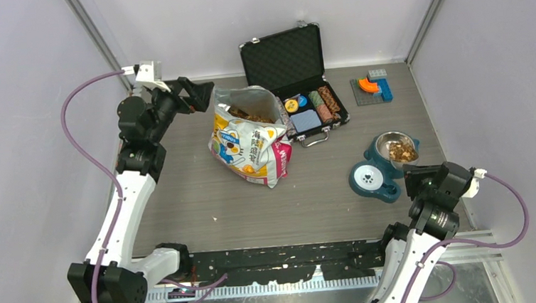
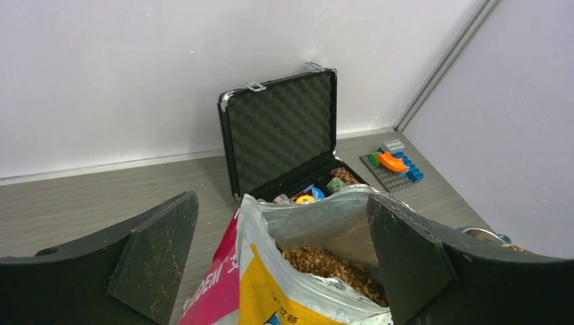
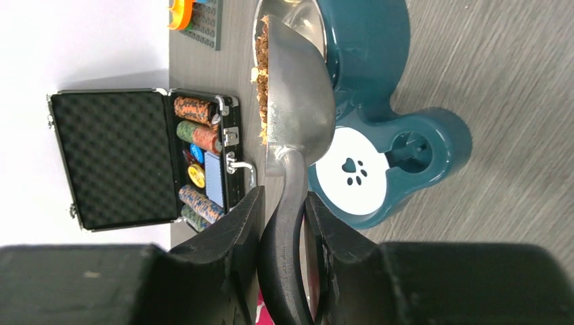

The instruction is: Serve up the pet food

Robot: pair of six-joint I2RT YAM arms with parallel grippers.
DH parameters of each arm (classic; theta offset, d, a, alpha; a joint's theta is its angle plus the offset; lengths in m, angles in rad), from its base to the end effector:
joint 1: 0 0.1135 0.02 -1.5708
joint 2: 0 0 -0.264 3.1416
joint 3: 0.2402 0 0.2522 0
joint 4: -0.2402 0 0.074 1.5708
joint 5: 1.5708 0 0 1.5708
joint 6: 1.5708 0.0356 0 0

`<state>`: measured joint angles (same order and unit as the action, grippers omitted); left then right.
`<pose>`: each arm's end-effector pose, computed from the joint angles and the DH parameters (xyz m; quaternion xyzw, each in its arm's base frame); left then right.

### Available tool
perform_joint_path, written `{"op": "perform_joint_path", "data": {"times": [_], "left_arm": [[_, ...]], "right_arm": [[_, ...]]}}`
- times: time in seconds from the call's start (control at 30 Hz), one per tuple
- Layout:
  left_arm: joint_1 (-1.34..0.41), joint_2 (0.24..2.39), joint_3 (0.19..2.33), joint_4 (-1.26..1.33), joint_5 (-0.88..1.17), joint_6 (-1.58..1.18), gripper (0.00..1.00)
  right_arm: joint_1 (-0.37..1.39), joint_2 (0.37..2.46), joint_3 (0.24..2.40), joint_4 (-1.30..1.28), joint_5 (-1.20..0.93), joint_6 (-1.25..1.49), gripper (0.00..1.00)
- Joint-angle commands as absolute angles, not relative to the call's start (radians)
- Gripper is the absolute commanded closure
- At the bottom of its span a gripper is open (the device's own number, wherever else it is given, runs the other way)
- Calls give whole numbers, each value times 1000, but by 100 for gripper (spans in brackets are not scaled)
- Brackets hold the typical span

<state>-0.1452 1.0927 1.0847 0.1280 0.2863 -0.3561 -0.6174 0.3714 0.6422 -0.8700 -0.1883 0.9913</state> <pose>0.2472 -0.0463 0.4189 0.0370 0.6642 -0.2754 0.6940 0.0723 -0.0432 0.2712 0.6038 0.6422 0.1681 0.4413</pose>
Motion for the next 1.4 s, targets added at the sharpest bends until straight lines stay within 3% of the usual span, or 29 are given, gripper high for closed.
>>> {"op": "perform_joint_path", "data": {"times": [0.0, 1.37], "left_arm": [[-129, 1108, 1124, 204, 331, -342, 1], [-69, 1123, 1109, 220, 373, -355, 1]], "right_arm": [[-621, 403, 713, -857, -132, 948, 95], [-620, 924, 1100, -1101, -96, 658, 95]]}}
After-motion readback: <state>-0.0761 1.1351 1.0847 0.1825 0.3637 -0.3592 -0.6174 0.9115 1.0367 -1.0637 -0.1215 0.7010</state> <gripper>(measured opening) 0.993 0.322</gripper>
